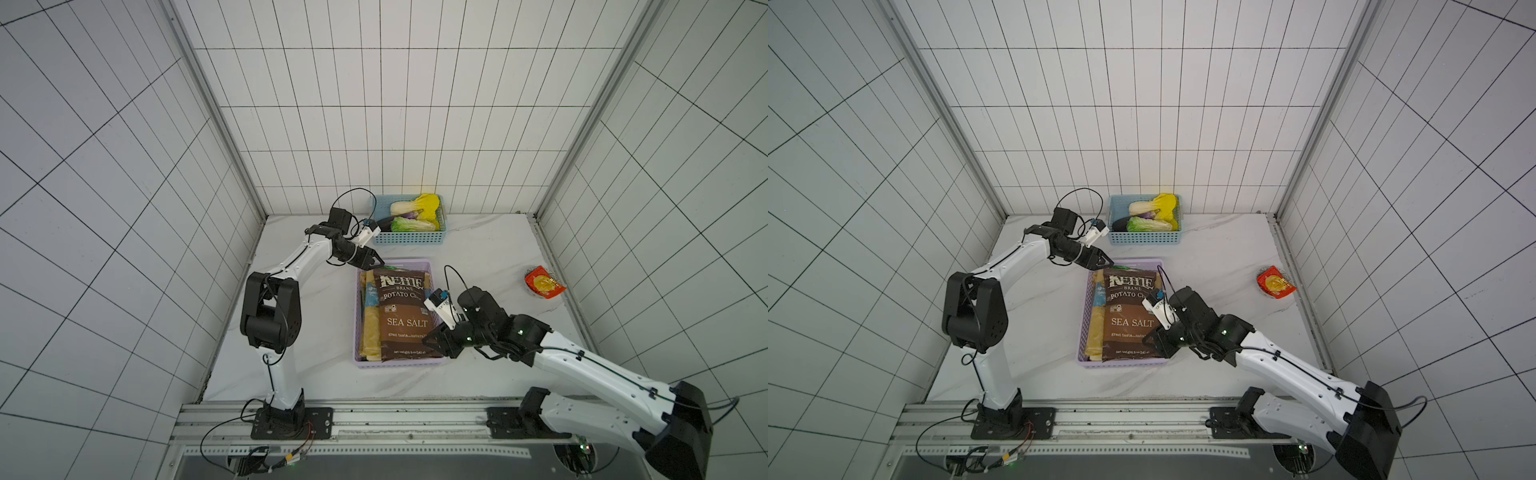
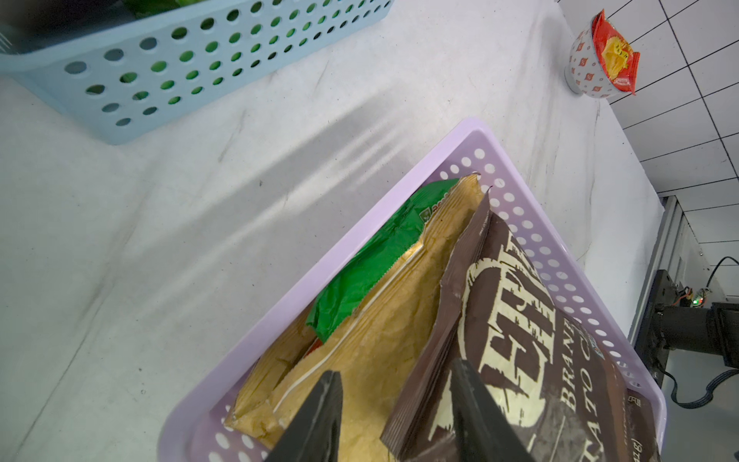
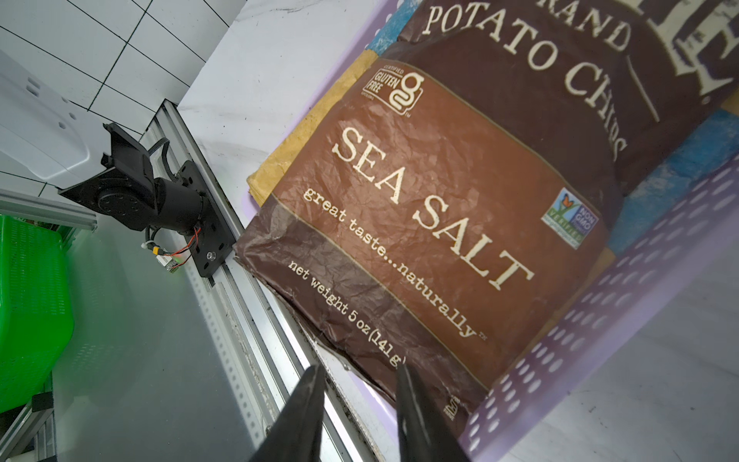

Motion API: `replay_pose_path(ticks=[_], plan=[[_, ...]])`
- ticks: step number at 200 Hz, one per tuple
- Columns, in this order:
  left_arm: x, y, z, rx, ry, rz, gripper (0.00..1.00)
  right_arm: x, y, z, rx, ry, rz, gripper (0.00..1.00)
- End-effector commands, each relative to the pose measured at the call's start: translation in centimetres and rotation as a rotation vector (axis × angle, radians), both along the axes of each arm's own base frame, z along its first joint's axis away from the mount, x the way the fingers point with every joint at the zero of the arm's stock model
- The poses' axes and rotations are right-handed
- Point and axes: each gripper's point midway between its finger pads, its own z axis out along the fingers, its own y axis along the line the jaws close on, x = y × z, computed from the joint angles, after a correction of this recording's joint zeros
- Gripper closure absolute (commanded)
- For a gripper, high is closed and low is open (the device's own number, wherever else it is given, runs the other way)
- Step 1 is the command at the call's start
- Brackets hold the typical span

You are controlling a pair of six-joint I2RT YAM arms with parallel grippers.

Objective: Put the potato chips into the basket
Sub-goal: Place the potato chip in the basket.

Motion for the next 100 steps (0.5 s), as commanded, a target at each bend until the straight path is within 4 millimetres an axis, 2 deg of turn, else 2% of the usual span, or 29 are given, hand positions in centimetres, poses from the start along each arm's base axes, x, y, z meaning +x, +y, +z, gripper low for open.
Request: replay_pose_path(ticks=[1, 54, 78, 100], plan=[[-0.4, -0.1, -1.5, -0.001, 0.032, -0.026, 0.57, 0.1, -0.2, 0.0, 0.013, 0.006, -0.009, 0.66], [-0.2, -0.1, -2.4, 0.012, 0.043, -0.025, 0.57, 0.0, -0.3, 0.1, 0.018, 0.005, -0.011, 0.66], [-0.5, -0.1, -2.6, 0.007, 0.050, -0.032, 0.62, 0.1, -0.3, 0.1, 0.016, 0.004, -0.013, 0.66], [-0.7, -0.2, -2.7, 0.003, 0.058, -0.035, 0.62, 0.1, -0.3, 0.1, 0.014, 0.003, -0.013, 0.66]])
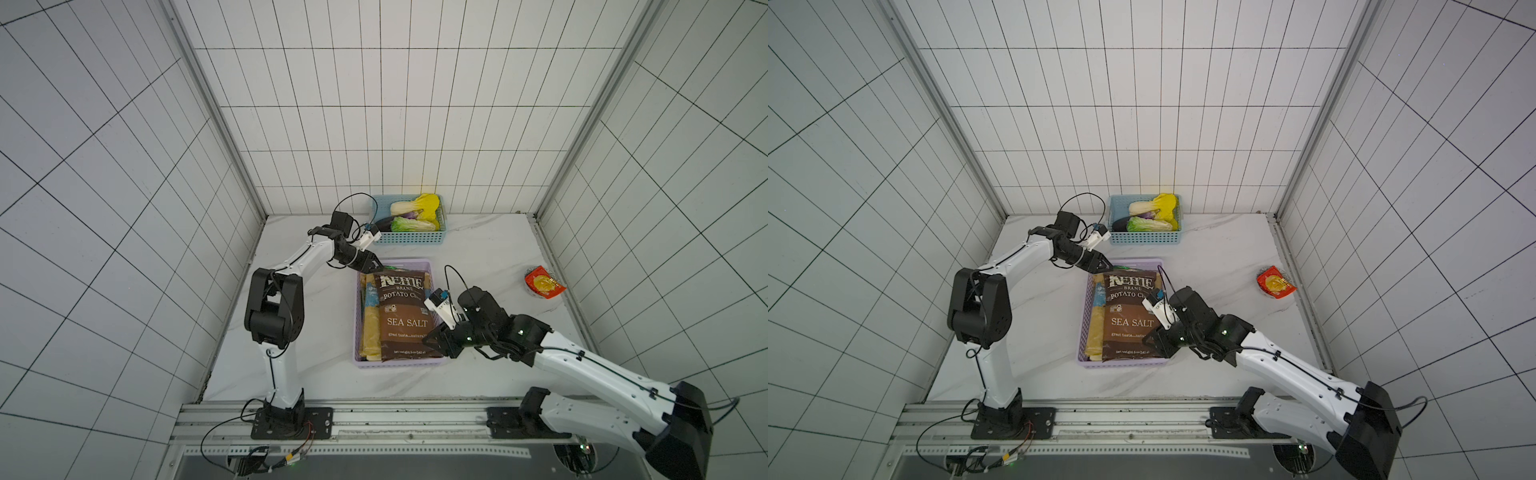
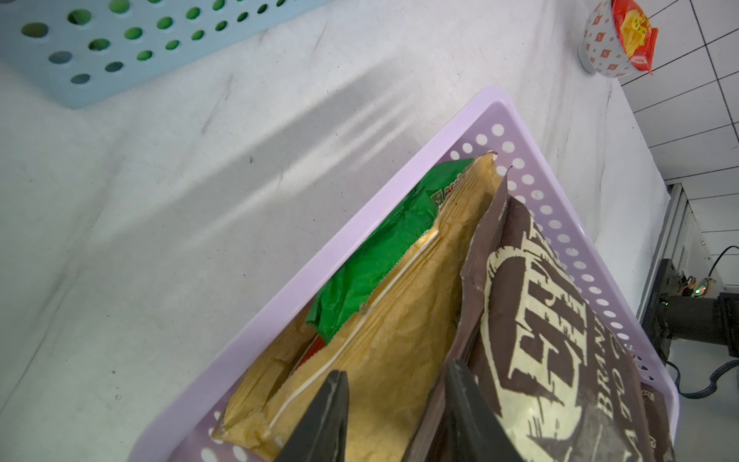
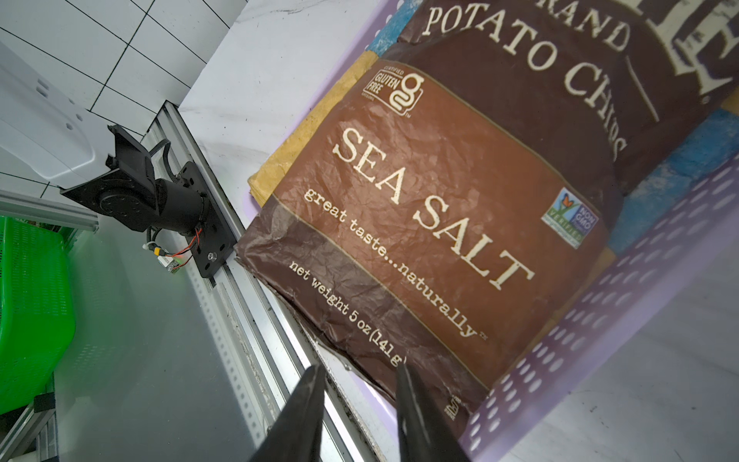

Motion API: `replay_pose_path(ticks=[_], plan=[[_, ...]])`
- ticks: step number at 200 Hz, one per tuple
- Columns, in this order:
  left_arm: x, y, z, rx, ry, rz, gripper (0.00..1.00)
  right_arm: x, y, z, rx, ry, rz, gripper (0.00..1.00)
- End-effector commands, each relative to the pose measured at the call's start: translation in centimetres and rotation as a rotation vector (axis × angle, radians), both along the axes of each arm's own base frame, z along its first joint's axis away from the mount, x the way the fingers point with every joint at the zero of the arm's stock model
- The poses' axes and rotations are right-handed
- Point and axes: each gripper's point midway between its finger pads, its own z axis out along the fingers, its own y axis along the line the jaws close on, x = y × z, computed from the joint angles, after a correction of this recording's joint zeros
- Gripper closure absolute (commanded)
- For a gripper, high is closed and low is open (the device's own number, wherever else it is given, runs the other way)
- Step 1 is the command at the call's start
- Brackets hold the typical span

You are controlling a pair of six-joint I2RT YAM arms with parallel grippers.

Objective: Put the potato chips into the basket
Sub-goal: Place the potato chip in the basket.

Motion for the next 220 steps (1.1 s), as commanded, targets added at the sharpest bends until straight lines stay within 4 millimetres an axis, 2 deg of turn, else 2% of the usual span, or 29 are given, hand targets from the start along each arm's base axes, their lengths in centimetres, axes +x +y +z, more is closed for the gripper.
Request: replay_pose_path(ticks=[1, 24, 67, 93, 141, 220], plan=[[-0.3, -0.2, -0.6, -0.011, 0.009, -0.021, 0.62, 0.1, -0.3, 0.1, 0.013, 0.001, -0.010, 0.66], [-0.5, -0.3, -0.6, -0.022, 0.012, -0.023, 0.68, 0.2, -0.3, 0.1, 0.011, -0.001, -0.012, 0.66], [-1.3, -0.8, -0.1, -0.069, 0.034, -0.054, 0.69, 0.2, -0.4, 0.0, 0.002, -0.002, -0.011, 0.66], [-1.3, -0.8, 0.0, -0.073, 0.033, -0.058, 0.74, 0.1, -0.4, 0.2, 0.005, -0.005, -0.009, 0.66], [-0.7, -0.5, 0.5, -0.076, 0.019, -0.047, 1.00, 0.2, -0.4, 0.2, 0.000, -0.006, -0.010, 0.66], [0.2, -0.4, 1.4, -0.086, -0.010, -0.043, 1.00, 0.1, -0.1, -0.2, -0.002, 0.009, 0.002, 0.66]])
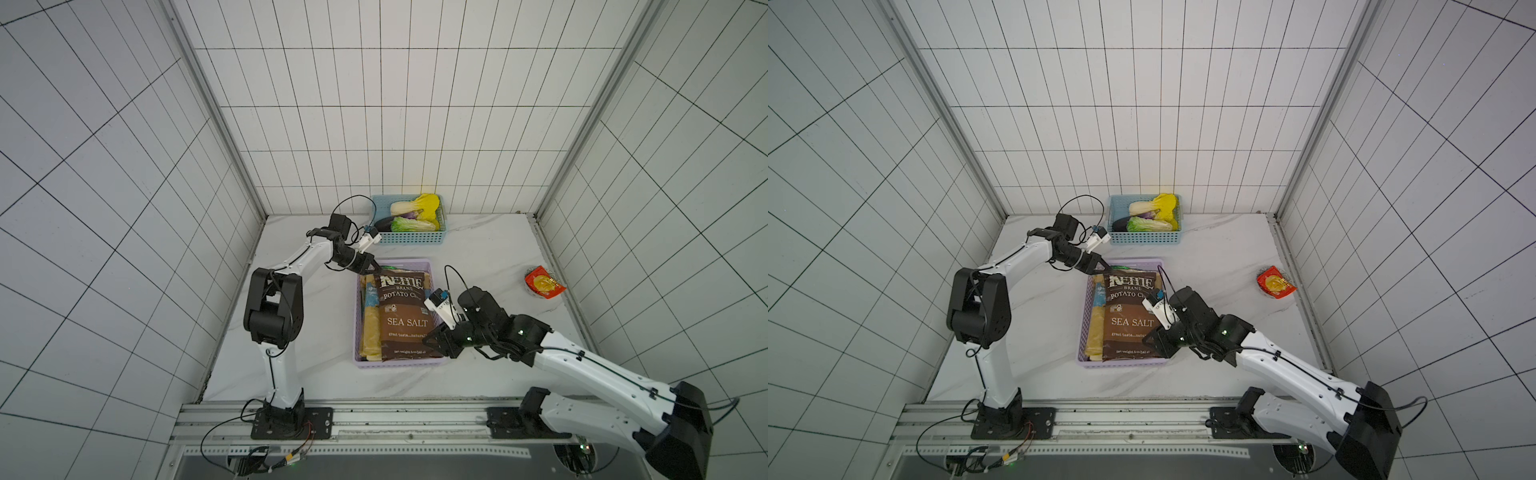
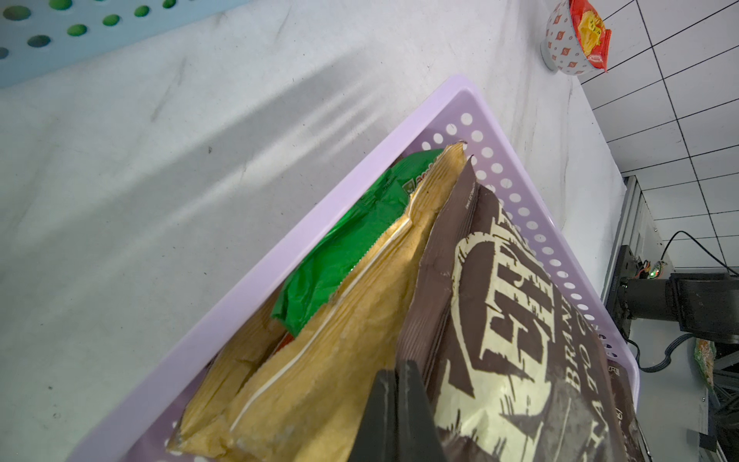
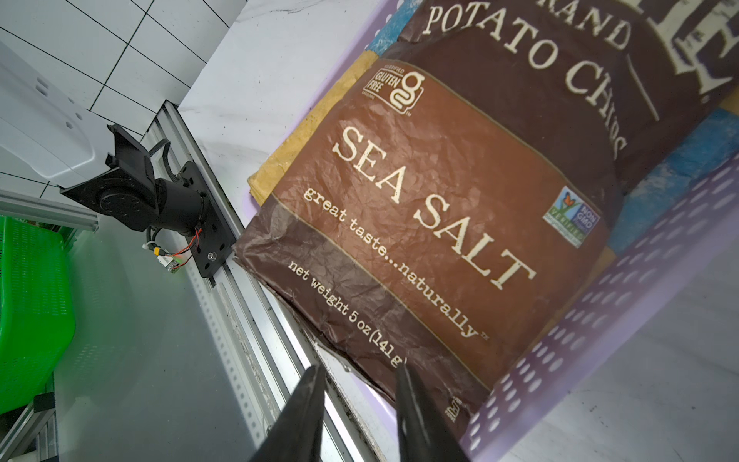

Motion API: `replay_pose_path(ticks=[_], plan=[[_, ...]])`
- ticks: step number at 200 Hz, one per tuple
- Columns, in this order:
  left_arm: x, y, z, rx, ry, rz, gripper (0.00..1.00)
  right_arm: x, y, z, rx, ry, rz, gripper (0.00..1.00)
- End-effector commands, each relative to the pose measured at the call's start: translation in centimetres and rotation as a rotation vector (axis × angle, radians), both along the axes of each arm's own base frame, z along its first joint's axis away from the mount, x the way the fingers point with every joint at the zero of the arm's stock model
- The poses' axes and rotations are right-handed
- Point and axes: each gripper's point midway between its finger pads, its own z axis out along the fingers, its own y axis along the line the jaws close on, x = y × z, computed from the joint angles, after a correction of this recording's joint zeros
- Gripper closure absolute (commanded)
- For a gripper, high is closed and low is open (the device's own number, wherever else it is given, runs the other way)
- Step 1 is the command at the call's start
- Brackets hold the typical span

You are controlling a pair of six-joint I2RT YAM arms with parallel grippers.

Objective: Put the potato chips into the basket
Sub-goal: Place the potato chip in the basket.

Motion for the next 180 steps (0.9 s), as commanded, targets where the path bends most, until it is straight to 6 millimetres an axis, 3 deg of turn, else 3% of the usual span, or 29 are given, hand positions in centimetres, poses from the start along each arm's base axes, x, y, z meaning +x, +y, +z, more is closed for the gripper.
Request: replay_pose_path(ticks=[1, 80, 117, 133, 151, 180], plan=[[0.9, -0.2, 1.0, -0.016, -0.036, -0.007, 1.00, 0.1, -0.1, -0.2, -0.002, 0.008, 0.001, 0.66], [2.3, 0.0, 1.2, -0.010, -0.054, 0.044, 1.00, 0.0, 0.1, -0.4, 0.005, 0.022, 0.002, 0.67], [1.6, -0.3, 1.4, -0.034, -0.033, 0.013, 1.00, 0.0, 0.0, -0.6, 0.006, 0.026, 0.000, 0.67], [1.1, -0.3, 1.1, -0.030, -0.015, -0.004, 0.76, 0.0, 0.0, -0.5, 0.006, 0.023, -0.002, 0.67], [0.7, -0.2, 0.5, -0.018, -0.004, -0.015, 0.63, 0.0, 0.0, -0.4, 0.011, 0.020, -0.001, 0.67], [0.3, 0.0, -0.1, -0.007, 0.008, -0.023, 0.59, 0.0, 0.0, -0.5, 0.009, 0.022, -0.001, 0.68]])
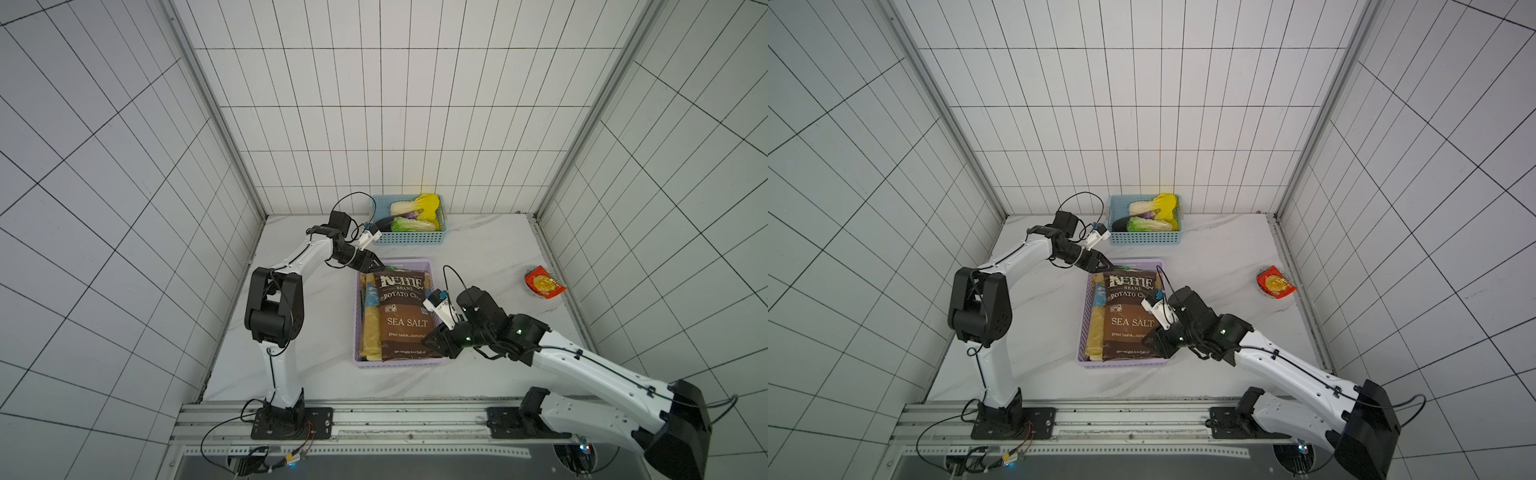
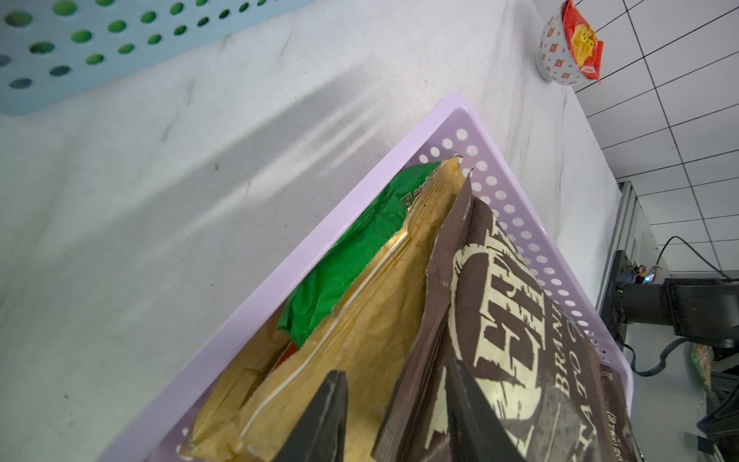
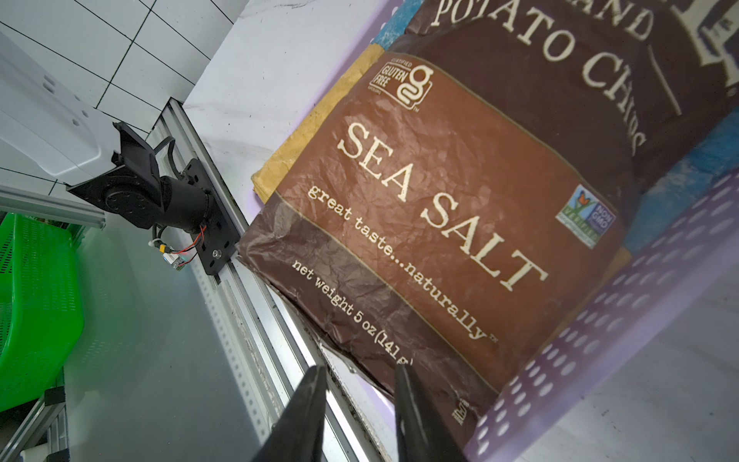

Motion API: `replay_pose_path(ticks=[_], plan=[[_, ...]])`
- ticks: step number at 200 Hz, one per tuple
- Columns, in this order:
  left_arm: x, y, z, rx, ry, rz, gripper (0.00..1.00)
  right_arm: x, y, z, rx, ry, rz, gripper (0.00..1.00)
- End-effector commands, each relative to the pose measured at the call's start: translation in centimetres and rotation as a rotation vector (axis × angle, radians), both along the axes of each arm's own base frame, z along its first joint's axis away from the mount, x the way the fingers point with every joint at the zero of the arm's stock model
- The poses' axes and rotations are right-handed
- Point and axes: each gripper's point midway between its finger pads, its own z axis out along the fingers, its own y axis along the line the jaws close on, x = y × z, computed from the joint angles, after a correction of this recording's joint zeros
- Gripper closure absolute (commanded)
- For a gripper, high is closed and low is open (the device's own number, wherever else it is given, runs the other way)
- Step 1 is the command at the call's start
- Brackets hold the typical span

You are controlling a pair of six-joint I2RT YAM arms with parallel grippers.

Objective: Put the potato chips into the basket
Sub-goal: Place the potato chip in the basket.

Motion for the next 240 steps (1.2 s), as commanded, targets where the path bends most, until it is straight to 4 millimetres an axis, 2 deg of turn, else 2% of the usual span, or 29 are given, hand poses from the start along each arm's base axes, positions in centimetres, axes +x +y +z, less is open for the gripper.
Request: replay_pose_path(ticks=[1, 42, 113, 150, 158, 175, 240], plan=[[-0.1, 0.1, -0.4, -0.001, 0.003, -0.021, 0.59, 0.2, -0.3, -0.4, 0.005, 0.006, -0.011, 0.68], [0.0, 0.5, -0.8, 0.017, -0.002, -0.018, 0.59, 0.1, -0.3, -0.4, 0.005, 0.007, -0.011, 0.68], [-1.4, -0.6, -1.1, -0.054, 0.082, -0.061, 0.74, 0.2, -0.4, -0.4, 0.005, 0.003, -0.019, 0.68], [-1.5, -0.7, -1.1, -0.061, 0.095, -0.067, 0.72, 0.3, -0.5, -0.4, 0.003, -0.001, -0.026, 0.68], [-1.5, -0.7, -1.0, -0.063, 0.093, -0.067, 0.77, 0.3, -0.5, -0.4, 0.003, -0.001, -0.026, 0.68], [-1.3, -0.7, -0.8, -0.066, 0.090, -0.063, 1.00, 0.2, -0.5, -0.5, 0.000, 0.001, -0.025, 0.68], [0.2, -0.3, 0.3, -0.058, 0.045, -0.037, 1.00, 0.2, -0.5, -0.5, -0.001, 0.003, -0.024, 0.68]])
